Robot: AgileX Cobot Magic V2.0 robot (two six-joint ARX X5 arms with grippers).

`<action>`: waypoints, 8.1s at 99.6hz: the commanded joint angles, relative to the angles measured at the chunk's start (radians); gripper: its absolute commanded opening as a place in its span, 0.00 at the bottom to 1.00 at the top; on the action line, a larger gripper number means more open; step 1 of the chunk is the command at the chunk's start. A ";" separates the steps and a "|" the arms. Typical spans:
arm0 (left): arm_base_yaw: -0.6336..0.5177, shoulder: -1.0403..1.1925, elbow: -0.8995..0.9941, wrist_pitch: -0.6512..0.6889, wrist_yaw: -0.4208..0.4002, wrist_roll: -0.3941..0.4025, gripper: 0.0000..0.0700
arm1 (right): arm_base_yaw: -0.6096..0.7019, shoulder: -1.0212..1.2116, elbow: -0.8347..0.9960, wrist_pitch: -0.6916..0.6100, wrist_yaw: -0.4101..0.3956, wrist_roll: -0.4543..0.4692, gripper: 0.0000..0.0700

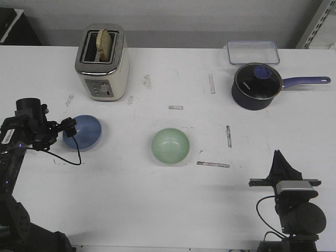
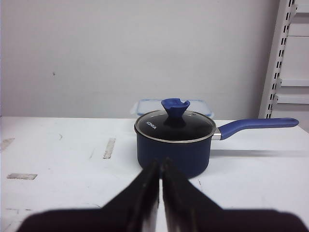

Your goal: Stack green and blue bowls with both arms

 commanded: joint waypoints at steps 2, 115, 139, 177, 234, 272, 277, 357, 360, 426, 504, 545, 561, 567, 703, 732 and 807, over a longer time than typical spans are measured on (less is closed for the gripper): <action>-0.003 0.027 0.015 0.006 0.009 0.011 0.56 | 0.000 -0.001 0.000 0.010 0.003 -0.004 0.00; -0.185 0.119 0.298 -0.198 0.028 -0.046 0.00 | 0.000 -0.001 0.000 0.010 0.003 -0.004 0.00; -0.399 0.141 0.355 -0.132 0.034 -0.103 0.00 | 0.001 -0.001 0.000 0.010 0.003 -0.004 0.00; -0.670 0.174 0.355 0.084 0.159 -0.146 0.00 | 0.000 -0.001 0.000 0.010 0.003 -0.004 0.00; -0.775 0.242 0.355 0.022 0.157 -0.145 0.13 | 0.001 -0.001 0.000 0.010 0.003 -0.004 0.00; -0.781 0.209 0.355 0.008 0.158 -0.146 0.37 | 0.001 -0.001 0.000 0.010 0.003 -0.004 0.00; -0.781 0.201 0.355 0.000 0.158 -0.146 0.37 | 0.001 -0.001 0.000 0.010 0.003 -0.004 0.00; -0.780 -0.103 0.195 0.219 0.069 0.196 0.34 | 0.001 -0.001 0.000 0.010 0.003 -0.004 0.00; -0.780 -0.129 0.159 0.258 0.049 0.196 0.34 | 0.001 -0.001 0.000 0.010 0.003 -0.004 0.00; -0.507 -0.703 -0.466 0.671 -0.047 0.195 0.00 | 0.001 -0.001 0.000 0.010 0.003 -0.004 0.00; -0.360 -1.195 -0.785 0.762 -0.116 0.195 0.00 | 0.001 -0.001 0.000 0.010 0.003 -0.004 0.00; -0.360 -1.294 -0.785 0.764 -0.116 0.195 0.00 | 0.000 -0.001 0.000 0.010 0.003 -0.004 0.00; -0.359 -1.303 -0.800 0.768 -0.116 0.195 0.00 | 0.001 -0.001 0.000 0.010 0.003 -0.004 0.00; -0.357 -1.321 -0.830 0.773 -0.116 0.195 0.00 | 0.000 -0.001 0.000 0.010 0.003 -0.004 0.00; -0.329 -1.604 -1.257 0.834 -0.207 0.188 0.07 | 0.000 -0.001 0.000 0.010 0.003 -0.004 0.00; -0.301 -1.604 -1.257 0.832 -0.207 0.188 0.07 | 0.001 -0.001 0.000 0.010 0.003 -0.004 0.00; -0.295 -1.604 -1.257 0.842 -0.218 0.188 0.00 | 0.001 -0.001 0.000 0.010 0.003 -0.004 0.00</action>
